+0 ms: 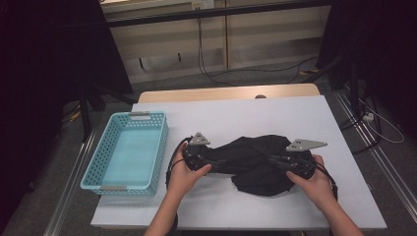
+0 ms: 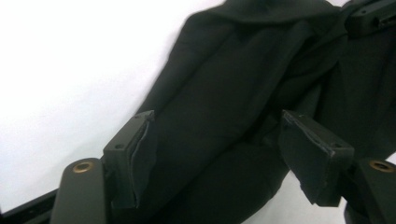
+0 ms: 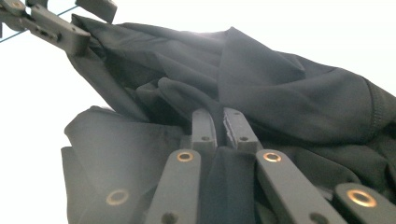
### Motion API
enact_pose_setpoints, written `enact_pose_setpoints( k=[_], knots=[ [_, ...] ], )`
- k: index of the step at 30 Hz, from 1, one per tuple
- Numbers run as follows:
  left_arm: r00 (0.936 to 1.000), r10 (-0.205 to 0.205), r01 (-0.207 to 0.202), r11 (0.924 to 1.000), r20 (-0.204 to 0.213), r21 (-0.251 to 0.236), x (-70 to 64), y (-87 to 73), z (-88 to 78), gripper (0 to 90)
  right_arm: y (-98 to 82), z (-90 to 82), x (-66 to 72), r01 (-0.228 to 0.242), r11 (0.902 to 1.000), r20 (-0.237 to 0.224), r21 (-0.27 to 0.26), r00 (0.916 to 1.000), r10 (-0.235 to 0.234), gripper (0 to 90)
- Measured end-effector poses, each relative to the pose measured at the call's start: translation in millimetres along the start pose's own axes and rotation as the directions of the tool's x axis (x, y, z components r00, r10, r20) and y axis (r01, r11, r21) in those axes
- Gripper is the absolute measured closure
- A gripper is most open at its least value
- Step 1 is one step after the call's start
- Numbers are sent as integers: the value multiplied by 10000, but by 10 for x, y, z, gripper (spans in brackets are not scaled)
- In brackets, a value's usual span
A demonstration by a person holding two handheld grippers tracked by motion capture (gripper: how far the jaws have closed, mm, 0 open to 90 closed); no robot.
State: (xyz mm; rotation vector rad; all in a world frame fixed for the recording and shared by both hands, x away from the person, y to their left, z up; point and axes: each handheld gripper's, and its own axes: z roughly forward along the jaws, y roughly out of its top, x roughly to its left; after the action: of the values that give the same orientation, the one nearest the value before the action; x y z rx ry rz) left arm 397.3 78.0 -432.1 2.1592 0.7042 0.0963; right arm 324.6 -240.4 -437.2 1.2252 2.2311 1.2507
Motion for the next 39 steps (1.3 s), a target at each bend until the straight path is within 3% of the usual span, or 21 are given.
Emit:
enact_pose_setpoints(
  k=[2,3,7,12,16,17,20,22,25,26,32,39],
  knots=[
    [10000,35,-35,10000,80,-2,-14,11,32,310,-5,-17,-6,-48,10000,4,-38,10000,48,848],
    [9999,124,-124,9999,-111,39,-27,19,58,307,-9,-28,-13,-88,9999,-17,-79,10000,88,850],
    [9995,228,-230,9997,199,92,-34,31,148,307,-34,-72,-30,-317,9994,-65,-152,9995,316,854],
    [9984,409,-418,9989,395,222,-47,54,249,375,-62,-122,-50,-399,9989,-36,-238,9992,398,857],
    [9987,469,-476,9981,195,391,-39,69,300,502,-91,-167,-68,-548,9980,-108,-329,9985,545,858],
    [9988,411,-423,9979,253,483,-38,65,316,508,-96,-178,-68,-591,9977,-117,-345,9982,587,858],
    [9981,557,-574,9960,274,688,-45,51,349,620,-104,-210,-67,-594,9975,-47,-376,9982,592,858],
    [9984,434,-461,9958,361,795,-50,53,350,716,-106,-223,-66,-601,9974,-32,-398,9982,600,859],
    [9988,280,-316,9951,390,936,-57,70,323,882,-115,-229,-67,-603,9974,-23,-406,9982,602,859],
    [9990,190,-227,9952,397,954,-54,78,308,899,-115,-232,-66,-604,9974,-26,-400,9982,604,859],
    [9984,-464,455,9986,333,262,28,122,95,900,-124,-268,-87,-631,9972,-39,-397,9980,630,864],
    [9938,-1113,1116,9919,81,-614,219,99,-228,900,-158,-289,-99,-676,9977,-23,-17,9977,676,871]
  ],
)
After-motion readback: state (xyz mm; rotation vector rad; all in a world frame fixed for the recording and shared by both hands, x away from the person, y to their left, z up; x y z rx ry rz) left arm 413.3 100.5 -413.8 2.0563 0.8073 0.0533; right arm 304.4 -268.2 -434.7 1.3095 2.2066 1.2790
